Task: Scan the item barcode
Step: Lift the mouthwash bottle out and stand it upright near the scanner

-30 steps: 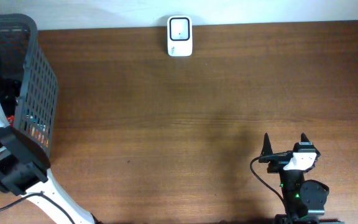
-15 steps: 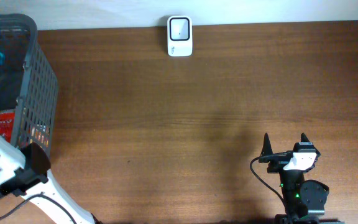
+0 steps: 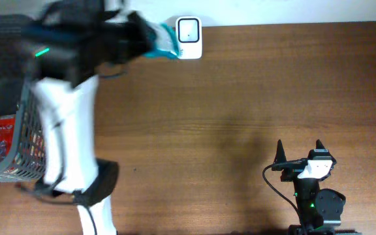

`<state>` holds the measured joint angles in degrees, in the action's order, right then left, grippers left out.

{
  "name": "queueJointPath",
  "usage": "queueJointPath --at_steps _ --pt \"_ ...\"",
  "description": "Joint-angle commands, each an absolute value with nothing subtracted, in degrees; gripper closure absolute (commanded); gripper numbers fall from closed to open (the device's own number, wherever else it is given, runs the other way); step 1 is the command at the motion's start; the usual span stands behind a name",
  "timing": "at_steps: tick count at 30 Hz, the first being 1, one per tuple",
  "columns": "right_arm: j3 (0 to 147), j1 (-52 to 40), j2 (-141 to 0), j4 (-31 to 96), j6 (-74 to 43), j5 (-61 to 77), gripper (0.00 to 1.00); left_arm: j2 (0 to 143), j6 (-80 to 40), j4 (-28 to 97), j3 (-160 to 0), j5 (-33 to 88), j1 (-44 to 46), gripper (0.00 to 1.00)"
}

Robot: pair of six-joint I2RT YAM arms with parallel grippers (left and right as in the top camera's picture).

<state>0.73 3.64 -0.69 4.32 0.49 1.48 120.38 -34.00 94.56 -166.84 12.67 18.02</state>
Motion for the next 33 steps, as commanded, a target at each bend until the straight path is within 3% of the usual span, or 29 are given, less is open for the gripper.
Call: queueJointPath --at_steps 1,6,14,19,21,30,33 --pt "0.32 3.38 -0.36 4.54 0.86 1.23 0.02 125.93 -33.15 88.14 -159.52 7.79 26.85 0.80" --pt "0.32 3.40 -0.36 4.54 0.86 1.23 0.02 134.10 -33.15 76.97 -151.87 -0.19 34.20 0.78" --pt "0.32 3.40 -0.36 4.54 0.84 1.23 0.02 143.33 -33.17 73.54 -151.85 -1.93 38.98 0.74" --pt "0.32 3.40 -0.36 4.54 0.86 1.23 0.02 144.64 -33.15 73.56 -151.85 -1.96 41.52 0.60" --pt "0.32 3.40 -0.36 4.54 0.84 1.23 0.01 144.64 -33.15 73.58 -151.85 -1.96 42.35 0.48" --pt "0.32 3.40 -0.36 4.54 0.86 1.23 0.02 146.43 -33.12 73.97 -151.85 -2.68 42.61 0.47" --pt "0.32 3.40 -0.36 4.54 0.84 1.23 0.02 145.77 -30.57 73.93 -153.91 -3.05 42.59 0.38"
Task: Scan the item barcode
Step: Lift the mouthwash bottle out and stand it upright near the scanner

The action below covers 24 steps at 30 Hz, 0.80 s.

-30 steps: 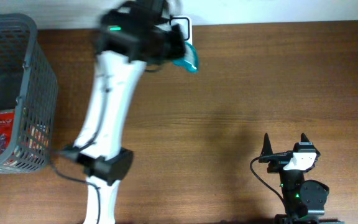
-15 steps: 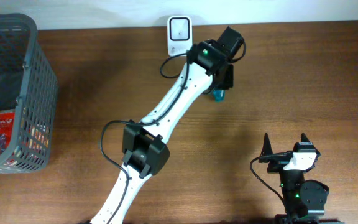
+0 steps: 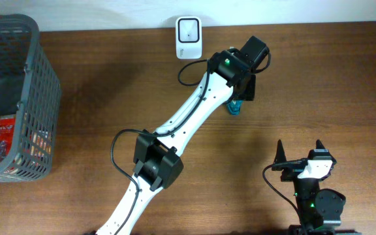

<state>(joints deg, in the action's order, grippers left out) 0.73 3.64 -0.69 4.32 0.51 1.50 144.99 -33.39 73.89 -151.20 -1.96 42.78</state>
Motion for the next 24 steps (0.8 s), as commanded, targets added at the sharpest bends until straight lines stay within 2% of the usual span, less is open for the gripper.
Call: queueJointPath --at_steps 1,4,8,11,15,19,22,24 --pt "0.32 3.40 -0.36 4.54 0.84 1.23 0.02 145.58 -29.06 73.95 -155.30 -3.05 42.59 0.33" --pt "0.32 3.40 -0.36 4.54 0.84 1.23 0.02 143.41 -27.29 74.96 -163.54 -3.03 42.48 0.26" --pt "0.32 3.40 -0.36 4.54 0.84 1.23 0.02 138.10 -25.58 79.79 -172.46 -4.93 38.41 0.24" --pt "0.32 3.40 -0.36 4.54 0.84 1.23 0.02 131.83 -25.56 87.99 -178.49 -10.63 30.17 0.09" --pt "0.32 3.40 -0.36 4.54 0.86 1.23 0.02 123.00 -25.61 95.20 -179.83 -23.73 13.15 0.05" --pt "0.32 3.40 -0.36 4.54 0.86 1.23 0.02 120.99 -25.63 96.71 -178.98 -21.34 -10.20 0.04" --pt "0.32 3.40 -0.36 4.54 0.84 1.23 0.01 121.01 -25.87 96.71 -172.03 -17.50 -22.20 0.12" --pt "0.32 3.40 -0.36 4.54 0.84 1.23 0.02 121.01 -26.52 96.71 -164.86 -16.67 -27.51 0.10"
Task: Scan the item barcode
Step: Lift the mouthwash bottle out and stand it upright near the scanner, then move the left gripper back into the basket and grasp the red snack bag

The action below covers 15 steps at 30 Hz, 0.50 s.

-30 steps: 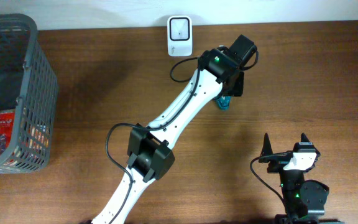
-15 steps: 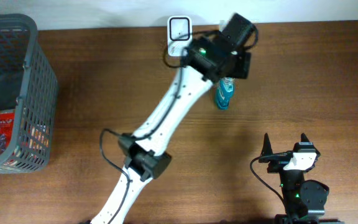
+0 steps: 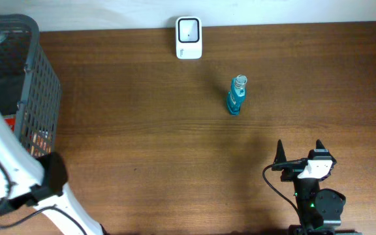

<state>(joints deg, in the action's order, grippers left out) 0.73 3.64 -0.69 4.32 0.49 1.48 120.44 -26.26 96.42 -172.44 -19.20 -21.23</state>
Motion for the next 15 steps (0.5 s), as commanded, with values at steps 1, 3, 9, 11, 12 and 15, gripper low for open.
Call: queueJointPath --at_steps 1,3,9,11,12,15 --pt "0.32 3.40 -0.36 4.54 0.86 1.23 0.02 121.01 -26.50 96.51 -159.98 -16.67 -29.87 0.10" --pt "0.32 3.40 -0.36 4.54 0.86 1.23 0.02 121.01 -26.44 94.45 -151.00 -16.67 -33.04 0.07" --pt "0.32 3.40 -0.36 4.54 0.84 1.23 0.01 121.01 -9.08 77.82 -121.45 -16.64 -36.07 0.04" --pt "0.32 3.40 -0.36 4.54 0.86 1.23 0.02 121.01 -5.87 74.19 -116.27 -16.67 -36.07 0.03" --pt "0.32 3.40 -0.36 4.54 0.86 1.23 0.01 121.01 -3.46 71.75 -113.14 -16.69 -36.07 0.01" --pt "0.32 3.40 -0.36 4.54 0.84 1.23 0.02 121.03 1.19 69.28 -108.99 -16.73 -36.18 0.01"
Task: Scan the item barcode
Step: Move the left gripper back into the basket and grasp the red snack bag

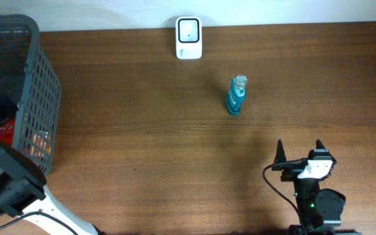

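Note:
A blue bottle [235, 96] with a clear cap stands upright on the wooden table, right of centre, with nothing touching it. The white barcode scanner [188, 38] sits at the table's back edge, to the bottle's upper left. My left arm [8, 186] rises from the bottom left corner and reaches over the grey basket [44, 98] at the frame's left edge. Its fingers cannot be made out there. My right gripper [299, 147] rests open near the front right, fingers pointing toward the back, empty.
The mesh basket at the far left holds a red packet [4, 130] and some dark items. The right arm's base [318, 205] stands at the table's front edge.
The left arm has shifted a little further left and lower over the basket, its elbow now near the bottom left corner. The bottle and the right arm have not moved.
The left gripper first held the blue bottle in front of the scanner at the back. Then it was at the bottle on the table right of centre. After that the bottle stood alone and the arm was over the basket, where it still is.

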`<state>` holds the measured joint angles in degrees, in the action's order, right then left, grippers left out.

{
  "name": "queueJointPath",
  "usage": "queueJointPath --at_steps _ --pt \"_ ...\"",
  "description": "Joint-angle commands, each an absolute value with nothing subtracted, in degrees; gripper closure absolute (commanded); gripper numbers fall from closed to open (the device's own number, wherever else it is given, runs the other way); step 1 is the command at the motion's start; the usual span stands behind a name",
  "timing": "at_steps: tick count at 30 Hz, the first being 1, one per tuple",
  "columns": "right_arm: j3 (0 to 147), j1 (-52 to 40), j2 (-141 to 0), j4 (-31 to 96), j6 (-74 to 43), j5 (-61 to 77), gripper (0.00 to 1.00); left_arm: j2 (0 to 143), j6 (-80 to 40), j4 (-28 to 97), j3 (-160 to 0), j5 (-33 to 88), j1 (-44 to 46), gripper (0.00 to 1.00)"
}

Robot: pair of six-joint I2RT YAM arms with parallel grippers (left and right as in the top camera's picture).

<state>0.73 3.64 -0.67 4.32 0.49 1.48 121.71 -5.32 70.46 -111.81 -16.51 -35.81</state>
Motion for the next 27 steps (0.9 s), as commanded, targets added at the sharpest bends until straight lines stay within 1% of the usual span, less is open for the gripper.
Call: queueJointPath --at_steps 1,5,6,7,11,12,14,15,18,20,22,23,24,27 --pt "0.32 3.40 -0.36 4.54 0.86 1.23 0.01 121.05 2.35 67.70 -107.61 -16.88 -36.25 0.01" --pt "0.32 3.40 -0.36 4.54 0.86 1.23 0.02 121.05 3.75 64.88 -104.09 -17.78 -36.95 0.02" --pt "0.32 3.40 -0.36 4.54 0.84 1.23 0.02 121.05 3.75 64.88 -103.68 -19.18 -37.23 0.08" --pt "0.32 3.40 -0.36 4.54 0.84 1.23 0.02 121.05 3.75 64.86 -102.76 -19.27 -37.63 0.11" --pt "0.32 3.40 -0.36 4.54 0.86 1.23 0.02 121.05 3.77 62.54 -98.48 -19.29 -39.57 0.10" --pt "0.32 3.40 -0.36 4.54 0.86 1.23 0.02 121.05 3.77 62.11 -98.21 -19.29 -40.14 0.12" --pt "0.32 3.40 -0.36 4.54 0.84 1.23 0.02 121.05 3.75 61.32 -98.21 -19.29 -41.04 0.35" --pt "0.32 3.40 -0.36 4.54 0.84 1.23 0.02 121.05 3.75 60.86 -98.21 -19.27 -41.45 0.53" --pt "0.32 3.40 -0.36 4.54 0.86 1.23 0.02 121.05 3.73 60.01 -98.26 -19.20 -41.52 0.74" --pt "0.32 3.40 -0.36 4.54 0.86 1.23 0.01 121.03 3.73 60.36 -99.02 -18.83 -41.39 0.80" --pt "0.32 3.40 -0.36 4.54 0.86 1.23 0.02 120.79 3.73 61.89 -101.16 -18.83 -41.36 0.92" --pt "0.32 3.40 -0.36 4.54 0.84 1.23 0.02 120.44 2.98 63.31 -103.44 -18.81 -41.36 0.94" --pt "0.32 3.38 -0.36 4.54 0.84 1.23 0.01 119.96 1.93 64.69 -105.93 -18.61 -41.36 0.94" --pt "0.32 3.40 -0.36 4.54 0.86 1.23 0.01 118.06 1.52 66.98 -113.78 -11.03 -41.36 0.95"
